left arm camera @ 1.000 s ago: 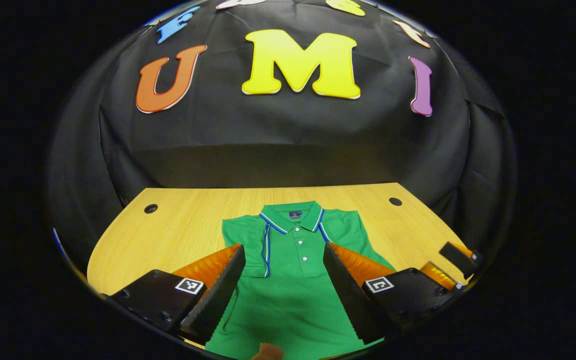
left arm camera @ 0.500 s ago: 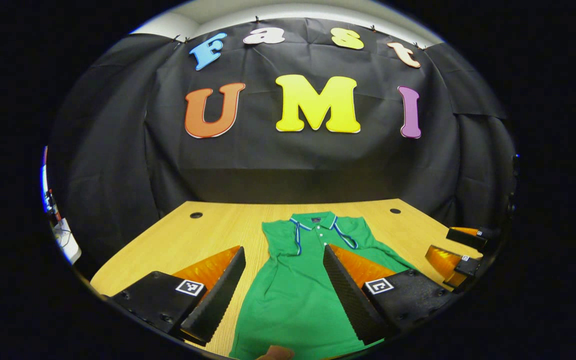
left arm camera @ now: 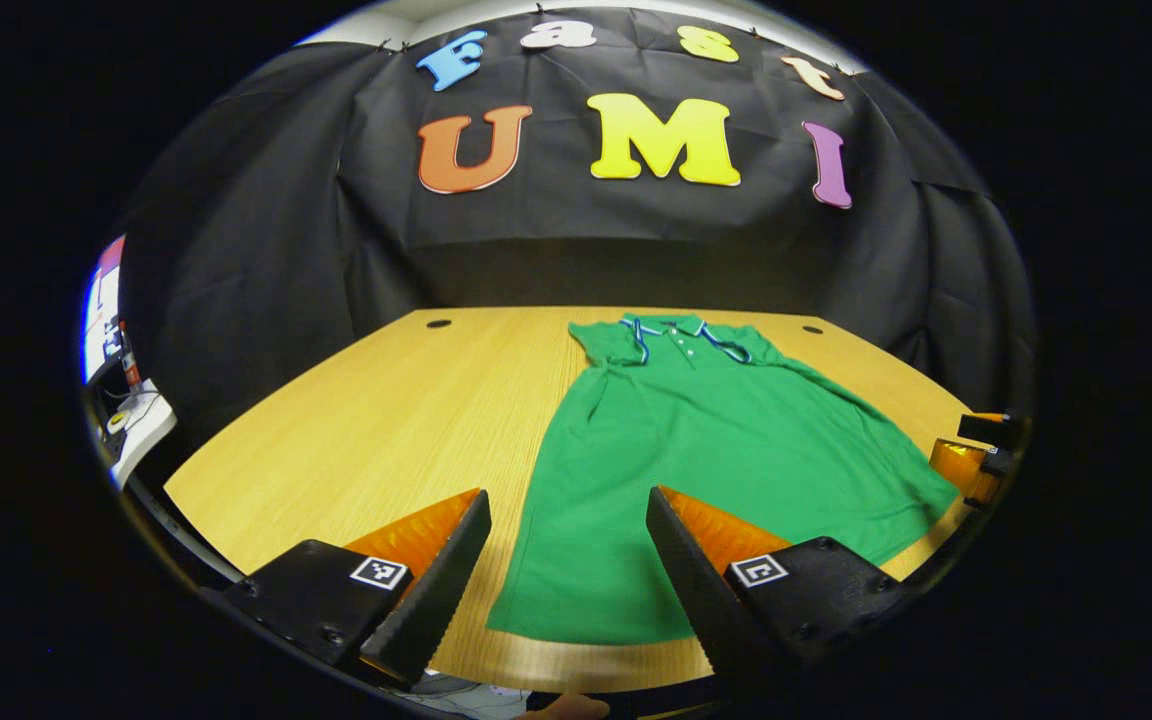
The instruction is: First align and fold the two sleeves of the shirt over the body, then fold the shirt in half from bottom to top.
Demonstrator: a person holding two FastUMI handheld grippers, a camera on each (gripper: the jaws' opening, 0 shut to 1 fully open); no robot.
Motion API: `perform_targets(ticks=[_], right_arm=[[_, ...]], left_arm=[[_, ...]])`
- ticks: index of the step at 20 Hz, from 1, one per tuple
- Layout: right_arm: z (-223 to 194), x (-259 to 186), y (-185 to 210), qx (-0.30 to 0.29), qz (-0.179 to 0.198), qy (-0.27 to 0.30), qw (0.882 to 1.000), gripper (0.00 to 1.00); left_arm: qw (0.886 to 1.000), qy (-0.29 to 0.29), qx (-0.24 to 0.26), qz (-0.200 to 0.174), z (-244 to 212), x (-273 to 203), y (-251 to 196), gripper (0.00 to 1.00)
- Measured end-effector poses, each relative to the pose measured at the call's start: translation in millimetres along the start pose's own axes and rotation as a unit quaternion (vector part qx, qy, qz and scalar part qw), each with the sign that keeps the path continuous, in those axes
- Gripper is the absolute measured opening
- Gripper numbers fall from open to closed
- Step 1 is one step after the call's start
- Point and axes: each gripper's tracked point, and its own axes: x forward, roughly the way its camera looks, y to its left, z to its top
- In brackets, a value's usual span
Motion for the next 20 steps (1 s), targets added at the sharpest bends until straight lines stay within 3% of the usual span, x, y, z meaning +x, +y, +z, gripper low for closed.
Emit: perform_targets(ticks=[3,5,7,13,15,17,18,19,20], right_arm=[[-28,2,-9,0.015,0.003,0.042,0.999,0.98],[-24,0,-12,0.047,0.005,0.049,0.998,0.94],[-29,6,-10,0.052,0.013,0.059,0.997,0.95],[-29,4,-12,0.059,-0.012,0.073,0.996,0.98],[-28,5,-9,0.064,-0.004,0.077,0.995,0.97],[-27,4,-3,0.065,0.009,0.08,0.995,0.75],[-27,5,-2,0.061,0.015,0.082,0.995,0.63],[-27,4,6,0.069,0.034,0.088,0.993,0.6],[-26,5,11,0.083,0.044,0.087,0.992,0.38]], left_arm=[[0.999,0.032,-0.01,-0.002,-22,-3,7,1.0],[0.999,0.044,-0.015,0.009,-30,-5,16,1.0],[0.999,0.043,-0.021,0.015,-30,-5,20,1.0],[0.998,0.053,-0.016,0.022,-32,-4,20,0.94],[0.998,0.058,-0.021,0.03,-32,-4,23,0.88],[0.998,0.057,-0.021,0.025,-32,-5,18,0.73],[0.998,0.056,-0.02,0.02,-31,-4,16,0.55],[0.998,0.056,-0.02,0.017,-30,-3,14,0.54],[0.998,0.054,-0.021,0.011,-29,-2,12,0.36]])
